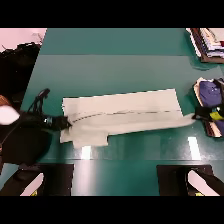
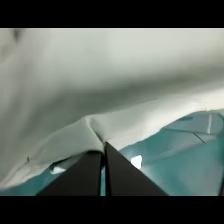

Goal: Fold the shirts.

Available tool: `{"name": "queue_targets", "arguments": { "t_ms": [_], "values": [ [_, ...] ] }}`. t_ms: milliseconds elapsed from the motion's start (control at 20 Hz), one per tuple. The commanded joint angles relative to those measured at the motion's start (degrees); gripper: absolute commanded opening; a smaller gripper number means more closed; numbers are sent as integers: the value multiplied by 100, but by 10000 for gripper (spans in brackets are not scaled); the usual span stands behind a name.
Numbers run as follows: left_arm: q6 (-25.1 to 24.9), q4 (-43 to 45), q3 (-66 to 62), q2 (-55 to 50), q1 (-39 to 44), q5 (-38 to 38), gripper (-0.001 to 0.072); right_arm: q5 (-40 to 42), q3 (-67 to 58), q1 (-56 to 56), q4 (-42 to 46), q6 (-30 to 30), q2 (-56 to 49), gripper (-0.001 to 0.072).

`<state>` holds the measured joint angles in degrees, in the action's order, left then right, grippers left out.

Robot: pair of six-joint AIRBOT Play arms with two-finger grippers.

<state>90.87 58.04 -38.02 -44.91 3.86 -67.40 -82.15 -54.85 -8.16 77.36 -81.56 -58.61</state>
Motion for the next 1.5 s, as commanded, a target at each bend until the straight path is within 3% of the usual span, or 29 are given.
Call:
{"name": "queue_targets", "arguments": {
  "t_ms": [0, 350, 400, 450, 500, 600, 700, 800, 850, 1000, 1200, 1250, 1300, 1350, 1400, 1450],
  "values": [
    [-507, 85, -1001, -1491, -2, 901, 22, 273, -1023, 326, -273, -7, -1355, 17],
    [-584, 269, -2133, -2726, -2, 1858, 25, 385, -2809, 323, -1351, 2, -3309, 22],
    [-584, 271, -2133, -2736, -2, 1956, 183, 348, -3018, 280, -1558, 66, -3519, 157],
    [-581, 267, -2138, -2734, -2, 2004, 472, 297, -3176, 199, -1770, 122, -3681, 311],
    [-584, 269, -2149, -2734, -2, 1958, 569, 221, -3309, 103, -1943, 188, -3810, 396],
    [-584, 264, -2218, -2734, -2, 1703, 486, -33, -3403, -109, -2059, 529, -3917, 518],
    [-584, 120, -2245, -2734, -2, 1462, 454, -256, -3276, -387, -2035, 737, -3915, 526],
    [-588, -50, -2245, -2734, 0, 1285, 63, -295, -2949, -723, -2039, 901, -3917, 527],
    [-595, -122, -2245, -2734, 13, 1285, 24, -243, -2736, -874, -2039, 1027, -3917, 527],
    [-577, -203, -2245, -2734, 372, 1521, 23, -232, -2184, -1189, -2310, 1429, -4122, 526],
    [-514, -282, -2247, -2771, 1241, 2437, 22, -234, -1956, -1016, -3062, 1676, -4557, 501],
    [-511, -407, -2264, -2855, 1427, 2594, 23, -197, -1965, -909, -3139, 1725, -4621, 446],
    [-498, -560, -2299, -2992, 1578, 2656, 22, -120, -1969, -772, -3132, 1834, -4631, 339],
    [-472, -710, -2387, -3185, 1733, 2653, 23, -48, -1971, -660, -3134, 1947, -4607, 135],
    [-474, -798, -2505, -3403, 1880, 2651, 23, -22, -1971, -588, -3134, 2028, -4551, 17],
    [-474, -815, -2675, -3661, 2044, 2645, 23, -7, -1971, -540, -3132, 2100, -4452, 17]
  ]
}}
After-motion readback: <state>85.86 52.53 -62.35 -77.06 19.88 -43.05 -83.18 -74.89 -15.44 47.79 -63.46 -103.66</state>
